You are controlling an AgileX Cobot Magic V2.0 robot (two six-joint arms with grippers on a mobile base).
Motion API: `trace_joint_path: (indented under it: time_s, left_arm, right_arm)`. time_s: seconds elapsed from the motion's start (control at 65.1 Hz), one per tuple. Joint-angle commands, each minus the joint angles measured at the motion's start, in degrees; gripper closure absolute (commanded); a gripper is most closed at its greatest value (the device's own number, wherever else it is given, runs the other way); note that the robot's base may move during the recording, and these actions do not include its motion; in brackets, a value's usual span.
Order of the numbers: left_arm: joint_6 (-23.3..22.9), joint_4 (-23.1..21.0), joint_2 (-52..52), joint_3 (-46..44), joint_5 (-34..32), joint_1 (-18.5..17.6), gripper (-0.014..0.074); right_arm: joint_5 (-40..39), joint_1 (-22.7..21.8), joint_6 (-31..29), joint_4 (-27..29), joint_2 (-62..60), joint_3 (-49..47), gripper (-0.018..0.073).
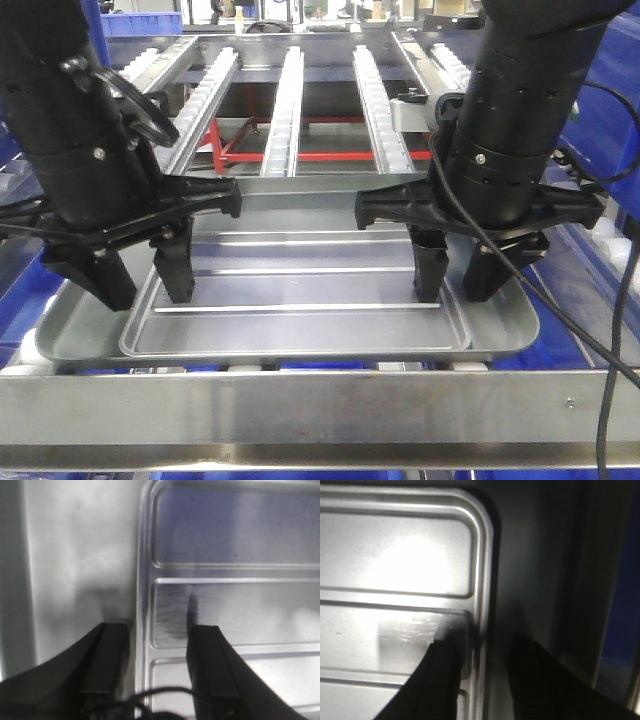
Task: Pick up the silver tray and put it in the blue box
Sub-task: 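Close both grippers on the opposite side rims of the tray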
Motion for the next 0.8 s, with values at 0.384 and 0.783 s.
trace_joint_path:
  time_s: [0.384,0.783]
  left_arm:
    - [-0.6,0.8,-1.7,-1.6,-2.2,-0.3,0.0384]
    - [-0.6,1.8,-1.7,-1.6,-2.2,-0.2,0.0452]
  right_arm:
    - [-1.4,-0.2,-0.6,-0.5,-1.9,-1.5,0.0186]
    - [-0.3,-0.2,-0.6,-0.5,-1.9,-1.5,0.0186]
